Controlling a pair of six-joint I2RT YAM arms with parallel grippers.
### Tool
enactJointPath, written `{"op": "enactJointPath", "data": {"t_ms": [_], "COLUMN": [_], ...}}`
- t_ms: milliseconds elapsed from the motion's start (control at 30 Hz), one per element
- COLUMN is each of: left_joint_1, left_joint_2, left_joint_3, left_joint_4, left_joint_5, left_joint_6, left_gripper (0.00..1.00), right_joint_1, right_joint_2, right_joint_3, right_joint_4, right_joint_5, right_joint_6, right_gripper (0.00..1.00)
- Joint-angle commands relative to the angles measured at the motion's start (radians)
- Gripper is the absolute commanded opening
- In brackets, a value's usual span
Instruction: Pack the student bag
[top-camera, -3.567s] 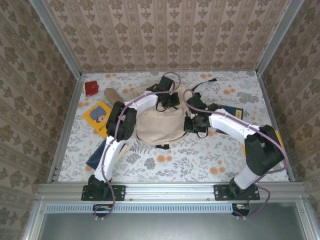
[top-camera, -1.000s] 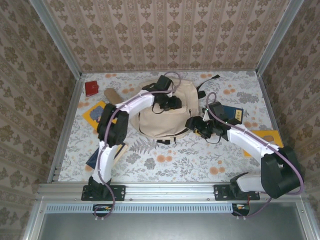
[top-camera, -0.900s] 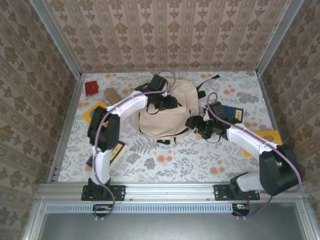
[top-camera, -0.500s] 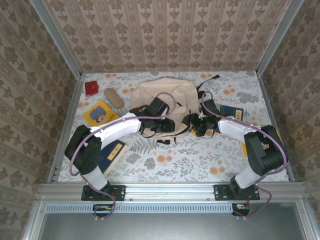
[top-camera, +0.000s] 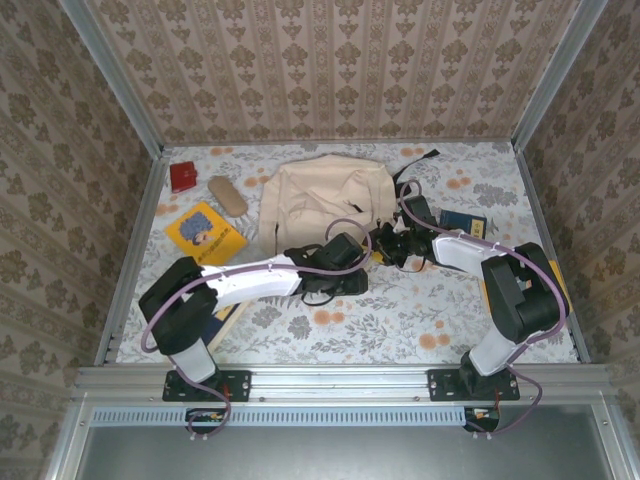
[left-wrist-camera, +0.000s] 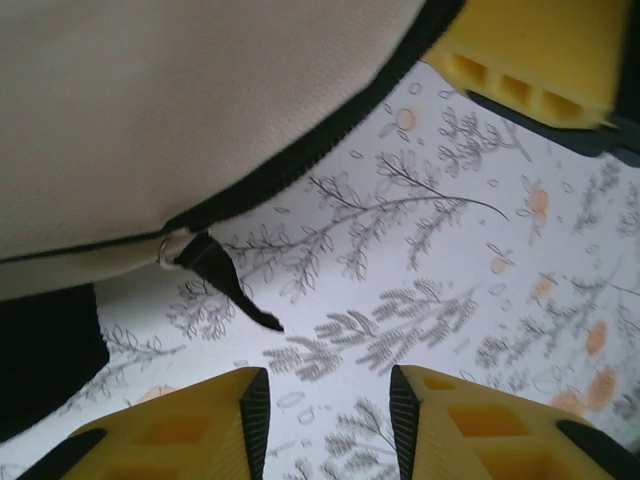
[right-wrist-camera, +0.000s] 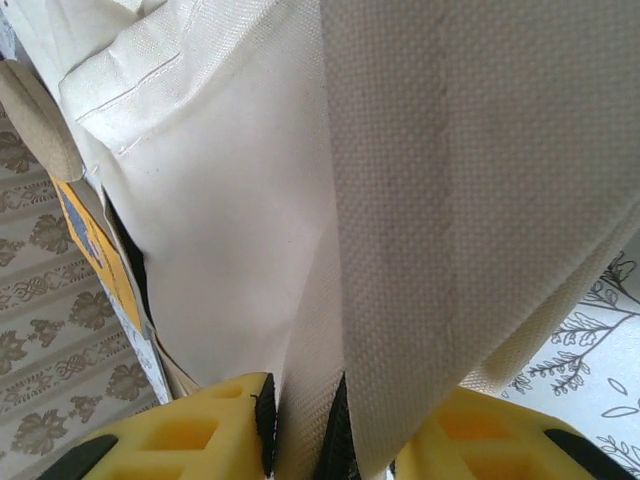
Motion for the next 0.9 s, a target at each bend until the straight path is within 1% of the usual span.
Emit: {"op": "enactJointPath", "data": {"t_ms": [0,133,233,333,433,700,867], "left_joint_1": [-0.005,-0.005,-0.005,-0.003,-0.003,-0.001,-0.001], "left_joint_2": [0.038,0.060,0.069,0.074,0.076,0.080,0.042], "left_joint_3": [-0.026,-0.018,-0.030,-0.053,-0.050,-0.070,-0.080], "left_joint_4": [0.081,0.083,0.076,0.093,0.099,0.134,0.101], "left_joint_5": [-0.080,-0.136,-0.173,-0.185,-0.199,-0.216,-0.237], "left_joint_6": [-0.065,-0.087,-0.125,-0.148,-0.139,-0.134,-0.124], "left_gripper": [0.38,0.41,0.42,0.39,0.35,0.18,0.04], "right_joint_1": [-0.001,0.000,-0.002,-0.001,-0.001,-0.002,-0.002], "right_joint_2": [0.005,0.002,0.001,0.003,0.007,0.023,0.027], "right_joint_3": [0.028,0.028,0.028,0.028,0.029,0.038,0.046], "right_joint_4": [0.024,0.020,0.017,0.020,0.020,0.023,-0.006], "right_joint_5": [-0.057,-0.068,-0.070,-0.071,-0.072,-0.069,-0.027], "right_joint_6": [-0.009,-0.018,-0.023,-0.024,-0.021,-0.017,-0.032], "right_gripper": [0.35,0.34,0.34,0.34,0.33,0.30,0.26]}}
